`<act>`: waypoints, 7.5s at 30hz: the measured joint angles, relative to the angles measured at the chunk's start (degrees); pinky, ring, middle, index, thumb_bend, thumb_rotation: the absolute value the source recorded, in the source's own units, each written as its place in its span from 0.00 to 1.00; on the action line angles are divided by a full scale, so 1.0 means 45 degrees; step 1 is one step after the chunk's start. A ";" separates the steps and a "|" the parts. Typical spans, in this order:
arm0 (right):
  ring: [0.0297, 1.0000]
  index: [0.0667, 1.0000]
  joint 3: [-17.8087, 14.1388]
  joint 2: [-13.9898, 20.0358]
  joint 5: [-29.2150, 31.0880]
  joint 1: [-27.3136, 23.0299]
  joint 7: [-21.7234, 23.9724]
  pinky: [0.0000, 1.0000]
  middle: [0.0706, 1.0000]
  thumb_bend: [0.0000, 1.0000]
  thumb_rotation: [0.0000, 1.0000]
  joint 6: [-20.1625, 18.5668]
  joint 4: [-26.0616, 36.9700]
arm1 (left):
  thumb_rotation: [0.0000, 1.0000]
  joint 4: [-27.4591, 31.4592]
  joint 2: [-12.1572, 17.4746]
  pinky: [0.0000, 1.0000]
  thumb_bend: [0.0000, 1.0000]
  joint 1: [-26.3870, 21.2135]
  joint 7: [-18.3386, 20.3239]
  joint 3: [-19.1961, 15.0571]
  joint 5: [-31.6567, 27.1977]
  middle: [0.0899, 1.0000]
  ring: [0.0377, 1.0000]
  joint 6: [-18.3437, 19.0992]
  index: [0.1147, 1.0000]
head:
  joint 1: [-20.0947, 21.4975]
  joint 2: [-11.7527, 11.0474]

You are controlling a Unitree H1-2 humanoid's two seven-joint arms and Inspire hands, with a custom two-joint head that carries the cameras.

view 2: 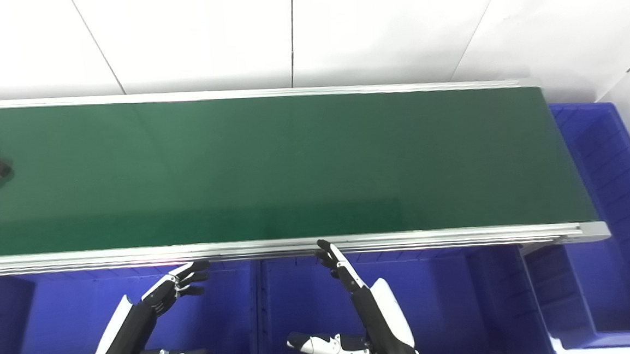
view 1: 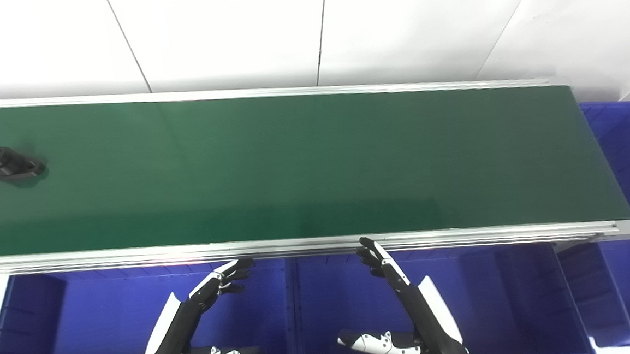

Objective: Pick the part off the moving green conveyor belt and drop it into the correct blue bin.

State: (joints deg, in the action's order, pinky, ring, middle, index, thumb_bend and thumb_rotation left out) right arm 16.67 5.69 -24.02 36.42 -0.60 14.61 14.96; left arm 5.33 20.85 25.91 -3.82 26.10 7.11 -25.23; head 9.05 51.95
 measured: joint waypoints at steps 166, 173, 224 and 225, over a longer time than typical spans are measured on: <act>0.80 0.90 -0.0087 0.0332 -0.3801 -0.9731 0.3871 0.71 0.84 0.80 0.45 -0.4465 0.0223 | 0.37 -0.2826 0.0930 0.60 0.86 -0.1895 -0.1318 0.1739 -0.0306 0.81 0.74 0.0001 0.75 | 0.3828 -0.4981; 0.80 0.90 0.0336 0.0266 -0.4249 -1.0647 0.4090 0.72 0.84 0.79 0.45 -0.4928 -0.0393 | 0.38 -0.2894 0.0984 0.61 0.86 -0.1915 -0.1467 0.1947 -0.0383 0.81 0.74 0.0001 0.75 | 0.3906 -0.5234; 0.78 0.84 0.2887 -0.0213 -0.5173 -1.4158 0.4163 0.71 0.81 0.82 0.34 -0.5645 -0.6027 | 0.42 -0.3551 0.2521 0.57 0.87 -0.4194 -0.8509 0.7834 0.1531 0.79 0.72 0.0000 0.72 | 0.3535 -0.4434; 0.78 0.84 0.2900 -0.0211 -0.5197 -1.4158 0.4118 0.71 0.81 0.82 0.34 -0.5645 -0.6032 | 0.42 -0.3536 0.2524 0.57 0.87 -0.4197 -0.8521 0.7833 0.1532 0.79 0.72 0.0000 0.72 | 0.3535 -0.4434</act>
State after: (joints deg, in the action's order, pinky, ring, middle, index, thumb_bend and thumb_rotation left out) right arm 29.72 4.74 -47.41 -27.30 17.93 -10.79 -12.18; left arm -10.58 32.21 7.02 -42.16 61.35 14.00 -25.23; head 24.96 31.99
